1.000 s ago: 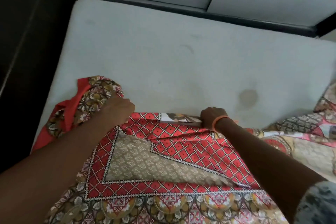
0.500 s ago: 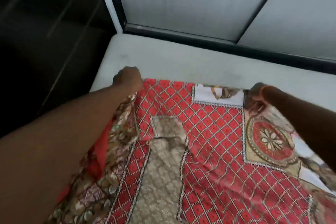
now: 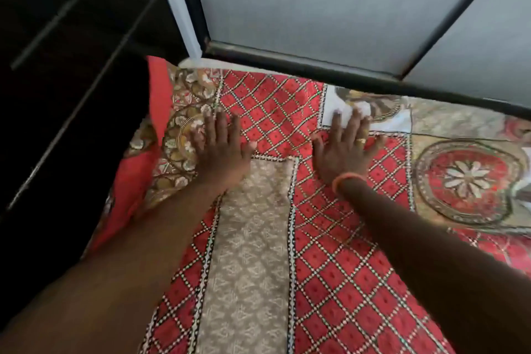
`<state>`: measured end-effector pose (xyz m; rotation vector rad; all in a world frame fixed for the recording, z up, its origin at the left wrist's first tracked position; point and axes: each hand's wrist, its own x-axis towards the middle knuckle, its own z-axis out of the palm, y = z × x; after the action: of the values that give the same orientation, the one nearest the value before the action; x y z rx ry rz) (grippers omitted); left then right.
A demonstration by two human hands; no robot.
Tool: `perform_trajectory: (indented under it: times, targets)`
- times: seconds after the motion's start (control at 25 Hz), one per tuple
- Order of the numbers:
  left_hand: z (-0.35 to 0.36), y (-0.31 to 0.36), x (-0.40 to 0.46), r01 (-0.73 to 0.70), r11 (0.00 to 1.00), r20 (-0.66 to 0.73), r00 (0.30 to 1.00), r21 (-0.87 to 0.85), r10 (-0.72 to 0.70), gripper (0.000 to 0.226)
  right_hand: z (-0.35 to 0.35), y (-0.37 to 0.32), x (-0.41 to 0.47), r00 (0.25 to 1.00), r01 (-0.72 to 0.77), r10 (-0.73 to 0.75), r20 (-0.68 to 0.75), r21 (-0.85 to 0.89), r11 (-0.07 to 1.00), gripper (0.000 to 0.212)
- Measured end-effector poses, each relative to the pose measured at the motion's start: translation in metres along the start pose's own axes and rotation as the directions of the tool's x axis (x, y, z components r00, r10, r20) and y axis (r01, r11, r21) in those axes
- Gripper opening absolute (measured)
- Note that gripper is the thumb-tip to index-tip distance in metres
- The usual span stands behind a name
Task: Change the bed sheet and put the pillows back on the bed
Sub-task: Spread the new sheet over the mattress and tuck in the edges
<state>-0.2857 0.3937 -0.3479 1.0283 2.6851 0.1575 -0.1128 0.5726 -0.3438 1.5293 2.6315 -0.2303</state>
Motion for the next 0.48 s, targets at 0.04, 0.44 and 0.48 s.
perform_trajectory:
  times: [0.04, 0.44, 0.48]
  targets:
    - [0.009, -0.001, 0.002, -0.007, 1.0, 0.006, 1.0, 0.014, 0.007, 0.073, 0.013, -0.004, -0.006, 0.997, 0.029, -0.033, -0.077, -0.047, 0.998, 0.074]
    - [0.009, -0.046, -0.065, -0.147, 0.989, -0.09, 0.985, 0.007, 0.147, 0.059, 0.002, -0.022, -0.002, 0.994, -0.009, 0.022, 0.103, -0.125, 0.992, 0.067]
    - [0.013, -0.055, -0.094, -0.126, 0.992, -0.131, 0.984, -0.007, 0.124, 0.057, -0.002, -0.03, -0.008, 0.991, -0.047, 0.06, 0.121, -0.105, 0.993, 0.065]
